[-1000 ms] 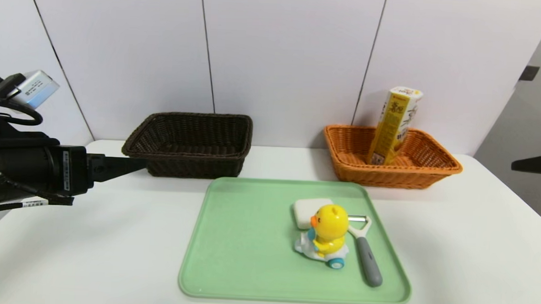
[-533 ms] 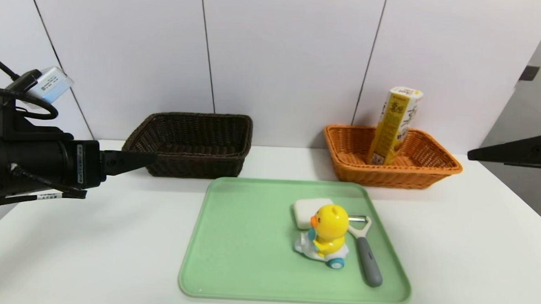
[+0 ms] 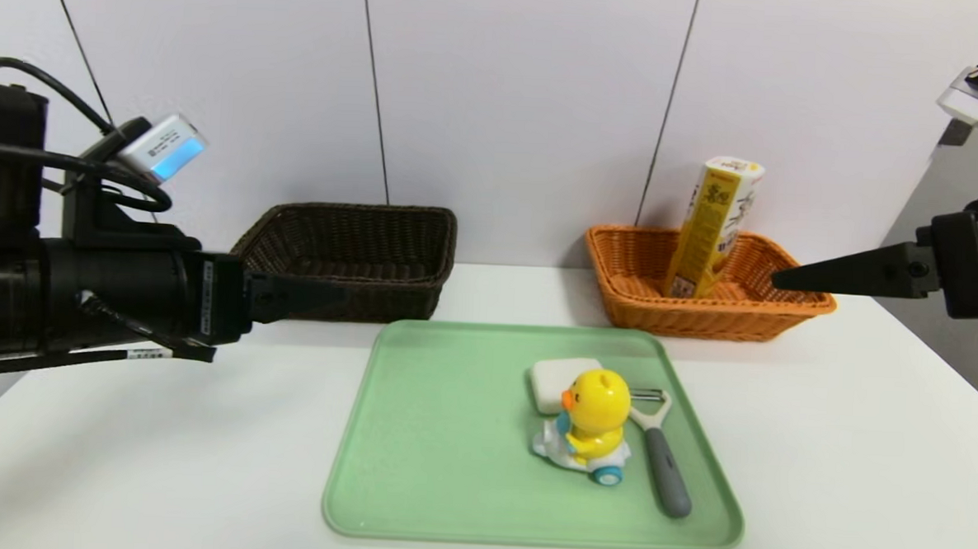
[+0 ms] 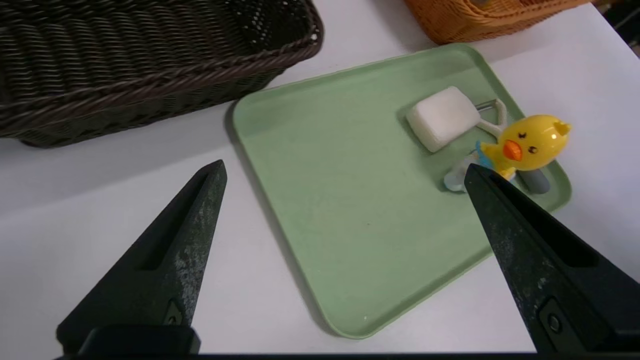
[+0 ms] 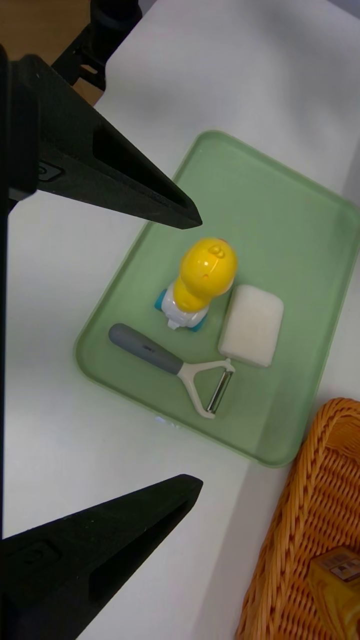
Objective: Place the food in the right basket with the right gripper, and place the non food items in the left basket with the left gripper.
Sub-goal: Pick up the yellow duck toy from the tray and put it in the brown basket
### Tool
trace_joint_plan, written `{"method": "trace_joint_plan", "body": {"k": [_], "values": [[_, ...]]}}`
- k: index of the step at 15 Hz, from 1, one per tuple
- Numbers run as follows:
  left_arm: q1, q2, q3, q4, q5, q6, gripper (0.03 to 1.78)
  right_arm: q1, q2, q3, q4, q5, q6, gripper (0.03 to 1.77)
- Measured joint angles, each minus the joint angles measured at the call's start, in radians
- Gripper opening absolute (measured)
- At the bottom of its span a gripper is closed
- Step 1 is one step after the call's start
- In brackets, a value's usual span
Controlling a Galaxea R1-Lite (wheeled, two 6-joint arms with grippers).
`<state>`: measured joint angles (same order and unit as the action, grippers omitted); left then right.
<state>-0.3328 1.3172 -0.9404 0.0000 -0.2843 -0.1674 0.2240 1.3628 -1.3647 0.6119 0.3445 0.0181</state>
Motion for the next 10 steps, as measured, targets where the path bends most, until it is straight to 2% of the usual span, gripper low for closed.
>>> {"method": "trace_joint_plan", "body": {"k": [3,6,8,10], "values": [[-0.134,0.081,-0.080,0.000,0.049,-0.056,1.69,-0.004,0.003,0.003,0.002,-0.058,0.002,1.69],[-0.269,0.176,-0.170,0.000,0.150,-0.110,1.69,-0.017,0.003,0.006,0.001,-0.064,0.006,1.69],[-0.333,0.222,-0.186,-0.031,0.155,-0.113,1.69,-0.028,0.004,0.008,0.001,-0.063,0.006,1.69],[-0.365,0.255,-0.162,-0.136,0.109,-0.096,1.69,-0.037,0.005,0.012,0.001,-0.063,0.005,1.69]]}}
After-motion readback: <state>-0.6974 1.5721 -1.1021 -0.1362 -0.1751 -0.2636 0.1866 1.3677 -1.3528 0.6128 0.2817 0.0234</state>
